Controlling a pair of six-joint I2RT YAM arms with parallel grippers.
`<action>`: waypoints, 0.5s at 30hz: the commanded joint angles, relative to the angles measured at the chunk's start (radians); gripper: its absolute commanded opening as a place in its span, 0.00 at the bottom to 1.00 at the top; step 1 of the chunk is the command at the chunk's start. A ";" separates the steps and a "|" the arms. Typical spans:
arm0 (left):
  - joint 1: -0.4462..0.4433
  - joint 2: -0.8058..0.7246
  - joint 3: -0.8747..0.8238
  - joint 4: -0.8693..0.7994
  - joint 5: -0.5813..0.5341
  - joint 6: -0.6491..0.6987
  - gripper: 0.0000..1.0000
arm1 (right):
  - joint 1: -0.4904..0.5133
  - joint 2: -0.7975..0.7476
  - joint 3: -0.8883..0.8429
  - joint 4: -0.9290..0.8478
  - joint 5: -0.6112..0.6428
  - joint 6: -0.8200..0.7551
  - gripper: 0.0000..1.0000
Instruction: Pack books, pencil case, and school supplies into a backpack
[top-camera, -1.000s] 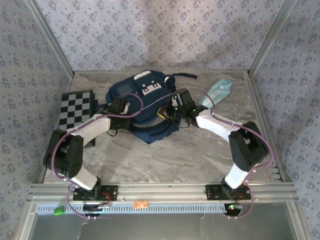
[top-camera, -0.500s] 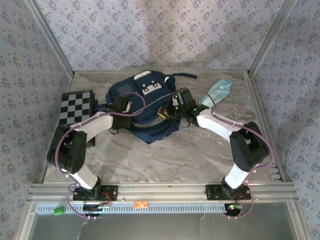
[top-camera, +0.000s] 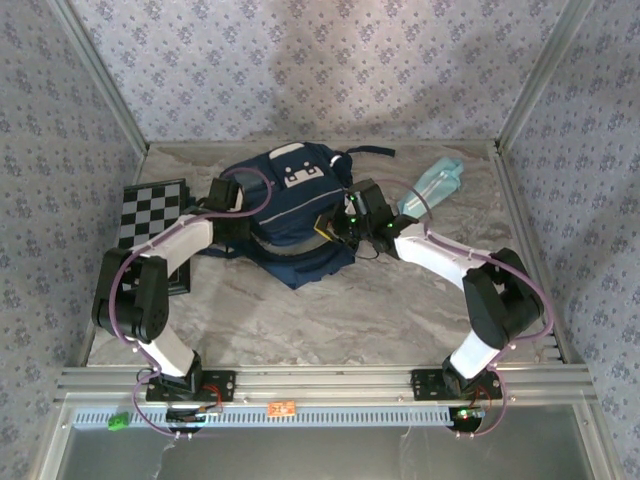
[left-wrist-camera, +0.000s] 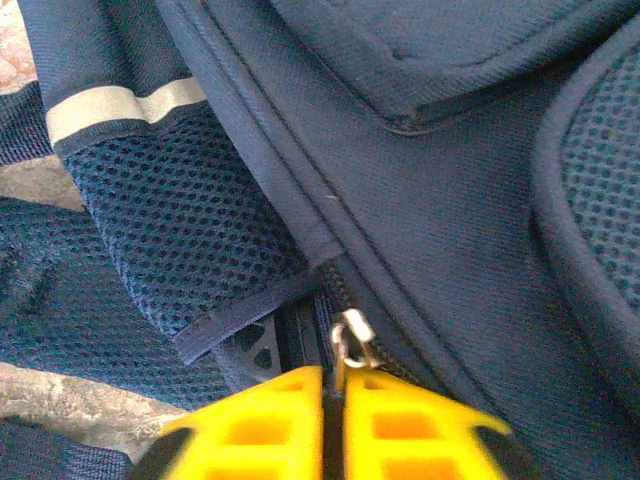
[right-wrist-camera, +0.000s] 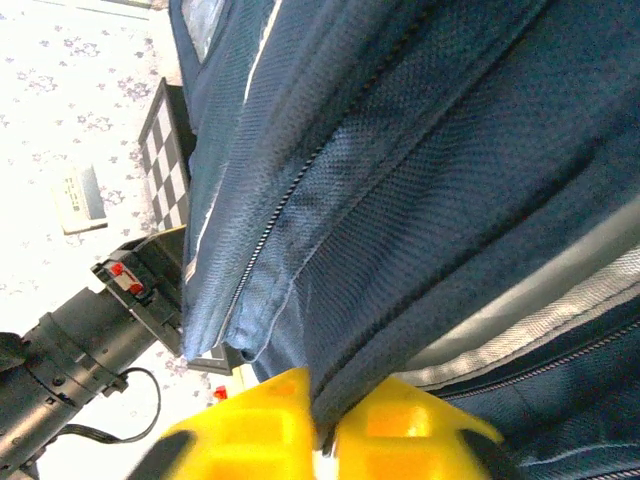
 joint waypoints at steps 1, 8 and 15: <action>0.018 -0.085 -0.031 -0.019 0.016 -0.063 0.27 | -0.006 -0.086 0.005 -0.100 0.060 -0.074 0.30; -0.066 -0.258 -0.126 -0.082 0.075 -0.194 0.48 | -0.111 -0.228 -0.040 -0.319 0.194 -0.268 0.65; -0.257 -0.328 -0.127 -0.072 0.051 -0.310 0.53 | -0.331 -0.180 0.019 -0.495 0.320 -0.459 0.74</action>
